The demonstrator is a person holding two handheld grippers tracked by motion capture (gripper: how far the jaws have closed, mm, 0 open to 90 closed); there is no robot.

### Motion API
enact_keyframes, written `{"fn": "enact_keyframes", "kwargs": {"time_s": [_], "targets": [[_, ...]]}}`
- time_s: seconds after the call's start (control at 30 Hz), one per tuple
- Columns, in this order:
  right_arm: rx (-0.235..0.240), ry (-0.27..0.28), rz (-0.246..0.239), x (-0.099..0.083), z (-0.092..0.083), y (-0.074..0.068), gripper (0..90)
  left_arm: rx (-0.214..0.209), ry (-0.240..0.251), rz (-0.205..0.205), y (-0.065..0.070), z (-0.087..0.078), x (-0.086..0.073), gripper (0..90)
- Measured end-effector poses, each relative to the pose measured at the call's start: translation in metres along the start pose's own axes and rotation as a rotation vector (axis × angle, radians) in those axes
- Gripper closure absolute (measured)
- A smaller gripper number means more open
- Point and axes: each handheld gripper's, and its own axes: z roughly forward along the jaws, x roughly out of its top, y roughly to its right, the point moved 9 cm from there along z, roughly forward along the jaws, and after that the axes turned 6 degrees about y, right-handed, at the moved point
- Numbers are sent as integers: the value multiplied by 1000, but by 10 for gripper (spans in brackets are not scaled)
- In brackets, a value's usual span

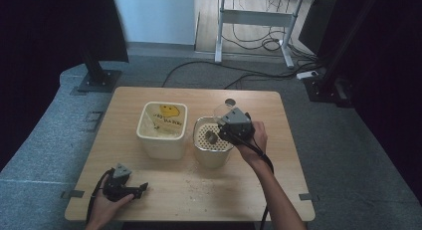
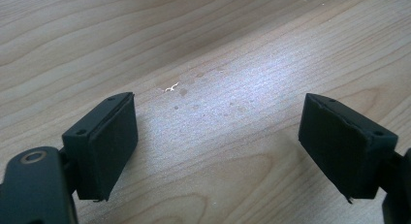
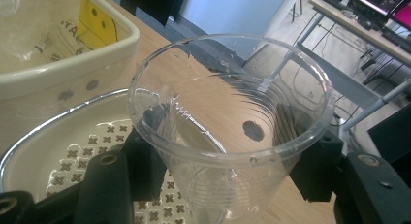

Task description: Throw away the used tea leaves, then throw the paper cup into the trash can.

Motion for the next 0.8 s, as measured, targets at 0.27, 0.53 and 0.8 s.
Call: {"fn": "enact_keyframes", "kwargs": {"time_s": [0.27, 0.53, 0.8], "targets": [[31, 27, 81, -4, 2, -2, 394, 1, -3, 3, 0, 0, 0, 141], [70, 65, 158, 0, 0, -3, 391, 4, -1, 2, 0, 0, -1, 141], [104, 123, 229, 13, 1, -9, 390, 3, -1, 1, -1, 0, 0, 141]]}}
